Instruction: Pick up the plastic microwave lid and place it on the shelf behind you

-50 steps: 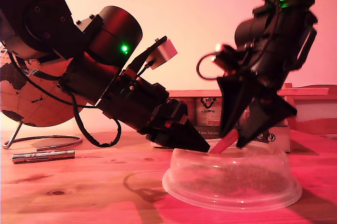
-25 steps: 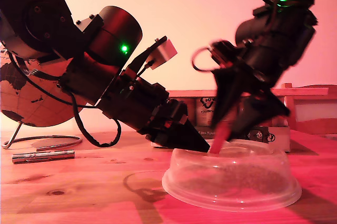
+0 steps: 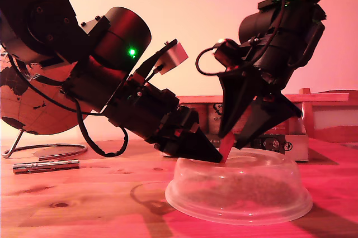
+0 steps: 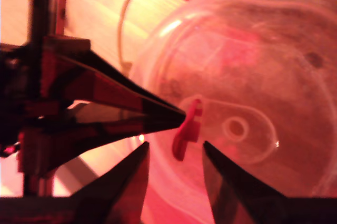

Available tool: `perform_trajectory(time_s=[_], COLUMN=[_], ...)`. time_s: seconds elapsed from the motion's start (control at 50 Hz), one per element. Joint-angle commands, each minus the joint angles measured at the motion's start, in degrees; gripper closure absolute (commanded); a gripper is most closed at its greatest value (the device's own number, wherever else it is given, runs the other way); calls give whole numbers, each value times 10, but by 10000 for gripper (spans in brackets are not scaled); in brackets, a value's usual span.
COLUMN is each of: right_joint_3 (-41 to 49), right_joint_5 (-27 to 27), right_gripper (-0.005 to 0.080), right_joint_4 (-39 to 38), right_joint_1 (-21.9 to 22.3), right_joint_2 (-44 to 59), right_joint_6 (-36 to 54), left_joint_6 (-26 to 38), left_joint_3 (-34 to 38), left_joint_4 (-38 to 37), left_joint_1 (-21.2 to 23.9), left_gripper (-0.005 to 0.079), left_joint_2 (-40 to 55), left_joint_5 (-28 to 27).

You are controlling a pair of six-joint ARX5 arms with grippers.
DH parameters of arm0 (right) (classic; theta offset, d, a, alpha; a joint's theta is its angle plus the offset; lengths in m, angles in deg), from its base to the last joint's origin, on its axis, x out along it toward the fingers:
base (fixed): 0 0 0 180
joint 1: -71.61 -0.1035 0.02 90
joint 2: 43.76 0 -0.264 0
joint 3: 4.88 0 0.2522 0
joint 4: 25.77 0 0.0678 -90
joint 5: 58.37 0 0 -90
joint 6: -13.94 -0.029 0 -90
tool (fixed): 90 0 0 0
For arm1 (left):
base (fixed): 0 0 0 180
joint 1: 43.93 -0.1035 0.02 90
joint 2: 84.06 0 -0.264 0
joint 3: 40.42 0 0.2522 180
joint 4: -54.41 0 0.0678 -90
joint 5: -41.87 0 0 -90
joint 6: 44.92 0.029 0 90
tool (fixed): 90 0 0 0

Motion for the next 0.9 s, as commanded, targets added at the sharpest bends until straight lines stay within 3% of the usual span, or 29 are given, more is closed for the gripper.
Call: perform_trajectory(time_s=[0.0,0.14,0.32,0.5,0.88], right_joint_3=[-9,-9,-9,-9,-9], right_joint_5=[10,29,48,61,80], right_gripper=[510,518,605,769,765], right_joint_4=[-5,-23,-31,-40,-44], right_joint_1=[-11,-25,-35,-35,-31], right_joint_2=[-1,-1,-1,-1,-1], right_joint_6=[-1,-4,-7,-7,-7], left_joint_6=[2,2,2,2,2], left_joint_3=[19,19,19,19,19], left_joint_4=[-20,-20,-20,-20,-20], left_joint_1=[2,2,2,2,2], left_gripper=[764,764,764,764,764], left_joint_2=[19,19,19,19,13], left_joint_5=[3,3,3,3,3])
